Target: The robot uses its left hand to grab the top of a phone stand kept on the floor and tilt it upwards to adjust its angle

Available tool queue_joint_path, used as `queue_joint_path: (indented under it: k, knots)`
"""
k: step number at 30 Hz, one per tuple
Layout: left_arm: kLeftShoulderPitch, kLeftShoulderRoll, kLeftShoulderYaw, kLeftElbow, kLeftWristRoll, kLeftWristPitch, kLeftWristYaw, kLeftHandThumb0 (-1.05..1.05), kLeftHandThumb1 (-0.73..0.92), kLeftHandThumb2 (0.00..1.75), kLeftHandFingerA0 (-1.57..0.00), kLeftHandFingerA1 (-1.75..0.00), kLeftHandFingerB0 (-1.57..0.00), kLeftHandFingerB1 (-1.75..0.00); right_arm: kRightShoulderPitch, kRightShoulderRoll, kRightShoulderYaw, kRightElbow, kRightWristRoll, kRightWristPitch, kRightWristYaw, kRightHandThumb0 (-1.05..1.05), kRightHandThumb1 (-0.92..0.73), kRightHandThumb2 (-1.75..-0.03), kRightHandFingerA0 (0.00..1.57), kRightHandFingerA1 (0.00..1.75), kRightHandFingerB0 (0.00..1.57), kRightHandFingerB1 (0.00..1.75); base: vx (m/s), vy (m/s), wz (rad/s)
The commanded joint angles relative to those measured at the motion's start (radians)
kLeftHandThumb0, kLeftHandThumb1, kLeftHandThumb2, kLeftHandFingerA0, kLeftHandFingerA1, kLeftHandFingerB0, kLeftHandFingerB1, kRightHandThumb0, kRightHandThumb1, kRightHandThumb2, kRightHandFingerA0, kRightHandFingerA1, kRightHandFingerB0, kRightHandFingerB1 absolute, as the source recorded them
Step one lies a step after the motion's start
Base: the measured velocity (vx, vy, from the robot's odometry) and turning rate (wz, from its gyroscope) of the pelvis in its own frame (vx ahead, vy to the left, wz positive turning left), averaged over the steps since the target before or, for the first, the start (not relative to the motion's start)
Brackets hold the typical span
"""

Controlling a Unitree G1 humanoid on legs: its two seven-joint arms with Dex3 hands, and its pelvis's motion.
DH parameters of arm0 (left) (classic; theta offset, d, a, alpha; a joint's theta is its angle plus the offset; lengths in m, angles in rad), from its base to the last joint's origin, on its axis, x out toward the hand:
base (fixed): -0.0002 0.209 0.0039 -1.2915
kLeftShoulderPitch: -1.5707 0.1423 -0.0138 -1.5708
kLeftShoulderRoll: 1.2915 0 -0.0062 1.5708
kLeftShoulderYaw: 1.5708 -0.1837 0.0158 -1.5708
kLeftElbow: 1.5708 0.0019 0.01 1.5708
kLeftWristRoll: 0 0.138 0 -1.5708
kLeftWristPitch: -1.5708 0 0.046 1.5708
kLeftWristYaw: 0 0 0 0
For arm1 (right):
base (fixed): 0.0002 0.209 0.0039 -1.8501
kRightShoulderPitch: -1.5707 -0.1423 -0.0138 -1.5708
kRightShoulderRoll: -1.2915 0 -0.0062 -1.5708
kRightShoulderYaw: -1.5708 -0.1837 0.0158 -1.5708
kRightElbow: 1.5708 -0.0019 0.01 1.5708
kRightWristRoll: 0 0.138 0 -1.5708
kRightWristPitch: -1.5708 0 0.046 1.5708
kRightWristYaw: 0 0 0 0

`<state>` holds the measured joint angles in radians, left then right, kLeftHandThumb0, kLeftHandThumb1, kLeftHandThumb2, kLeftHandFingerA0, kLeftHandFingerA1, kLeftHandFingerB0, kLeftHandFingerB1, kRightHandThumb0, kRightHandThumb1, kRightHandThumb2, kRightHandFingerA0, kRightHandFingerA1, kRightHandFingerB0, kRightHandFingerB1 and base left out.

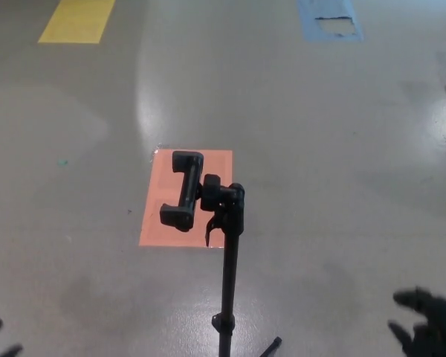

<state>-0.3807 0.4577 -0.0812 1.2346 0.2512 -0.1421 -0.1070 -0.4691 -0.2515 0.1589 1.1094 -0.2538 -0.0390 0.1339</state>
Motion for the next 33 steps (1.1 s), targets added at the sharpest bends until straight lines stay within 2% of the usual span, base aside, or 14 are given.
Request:
queue_joint_path:
  k: [1,2,3,7,8,10,11,14,15,16,24,26,32,33]
  knots:
    - [-0.021,0.028,-0.019,0.056,0.021,-0.08,-0.038,-0.35,0.53,1.07,-0.01,-0.47,-0.01,-0.47,-0.024,-0.023,0.02,0.062,-0.02,-0.04,0.029,-0.62,-0.63,-0.95,0.06,0.43,0.01,0.39,0.0,0.0,0.0]
    - [-0.022,0.028,-0.018,0.059,0.017,-0.083,-0.04,-0.35,0.53,1.07,-0.01,-0.47,-0.01,-0.47,-0.026,-0.024,0.022,0.065,-0.02,-0.043,0.028,-0.62,-0.63,-0.95,0.06,0.43,0.01,0.39,0.0,0.0,0.0]
    - [-0.023,0.028,-0.011,0.064,0.008,-0.089,-0.047,-0.35,0.52,1.07,0.0,-0.47,0.0,-0.47,-0.027,-0.022,0.02,0.069,-0.019,-0.047,0.015,-0.33,-0.6,-1.1,0.0,0.48,0.0,0.47,0.0,0.0,0.0]
    - [-0.023,0.027,0.016,0.069,-0.015,-0.11,-0.048,-0.36,0.5,1.07,0.0,-0.47,0.0,-0.48,-0.024,-0.016,0.008,0.071,-0.012,-0.069,-0.016,-0.33,-0.59,-1.1,0.0,0.49,0.0,0.47,0.0,0.0,0.0]
    - [-0.021,0.028,0.018,0.069,-0.015,-0.116,-0.043,-0.36,0.49,1.06,0.0,-0.46,0.0,-0.48,-0.023,-0.014,0.005,0.07,-0.01,-0.075,-0.023,-0.73,-0.66,-0.93,0.01,0.39,0.01,0.35,0.0,0.0,0.0]
    - [-0.016,0.026,0.031,0.064,-0.02,-0.147,-0.021,-0.37,0.48,1.05,-0.01,-0.47,0.0,-0.48,-0.016,-0.011,-0.003,0.068,-0.007,-0.095,-0.047,-0.65,-0.62,-0.94,0.05,0.42,0.04,0.4,0.0,0.0,0.0]
    - [-0.017,0.026,0.038,0.06,-0.022,-0.165,-0.01,-0.76,0.71,0.72,-0.11,-0.28,-0.07,-0.22,-0.015,-0.009,-0.009,0.068,-0.005,-0.107,-0.064,-0.33,-0.59,-1.1,0.0,0.48,0.0,0.47,0.0,0.0,0.0]
    - [-0.022,0.03,0.038,0.043,-0.007,-0.22,0.034,-0.76,0.69,0.69,-0.12,-0.27,-0.08,-0.22,-0.011,0.0,-0.031,0.074,0.008,-0.137,-0.099,-0.33,-0.59,-1.1,0.0,0.48,0.0,0.47,0.0,0.0,0.0]
    - [-0.025,0.031,0.032,0.036,0.004,-0.239,0.057,-0.77,0.61,0.98,-0.05,-0.4,-0.04,-0.31,-0.008,0.003,-0.044,0.075,0.018,-0.153,-0.107,-0.33,-0.6,-1.1,0.0,0.48,0.0,0.47,0.0,0.0,0.0]
    - [-0.035,0.036,0.014,0.019,0.031,-0.269,0.097,-0.8,0.63,1.0,-0.1,-0.43,0.0,-0.3,-0.005,0.005,-0.061,0.076,0.028,-0.177,-0.121,-0.34,-0.58,-1.1,0.0,0.48,0.0,0.47,0.0,0.0,0.0]
    - [-0.086,0.101,-0.093,-0.143,0.159,-0.392,0.218,-0.82,0.66,1.07,-0.03,-0.33,-0.02,-0.26,-0.042,0.009,-0.085,0.088,0.018,-0.199,-0.148,-0.33,-0.59,-1.11,0.0,0.47,0.0,0.47,0.0,0.0,0.0]
    - [-0.097,0.122,-0.11,-0.197,0.185,-0.404,0.226,-0.93,0.75,1.11,-0.13,-0.28,-0.04,-0.19,-0.054,0.009,-0.088,0.092,0.02,-0.199,-0.145,-0.33,-0.59,-1.11,0.0,0.48,0.0,0.47,0.0,0.0,0.0]
    - [-0.094,0.189,-0.152,-0.395,0.249,-0.431,0.245,-0.89,0.76,1.12,-0.09,-0.25,0.0,-0.18,-0.079,0.01,-0.087,0.107,0.013,-0.196,-0.145,-0.34,-0.58,-1.11,0.0,0.48,0.0,0.47,0.0,0.0,0.0]
    - [-0.089,0.207,-0.161,-0.45,0.268,-0.442,0.25,-0.87,0.75,1.11,-0.13,-0.26,0.0,-0.18,-0.083,0.01,-0.085,0.112,0.01,-0.195,-0.146,-0.34,-0.59,-1.11,0.0,0.48,0.0,0.47,0.0,0.0,0.0]
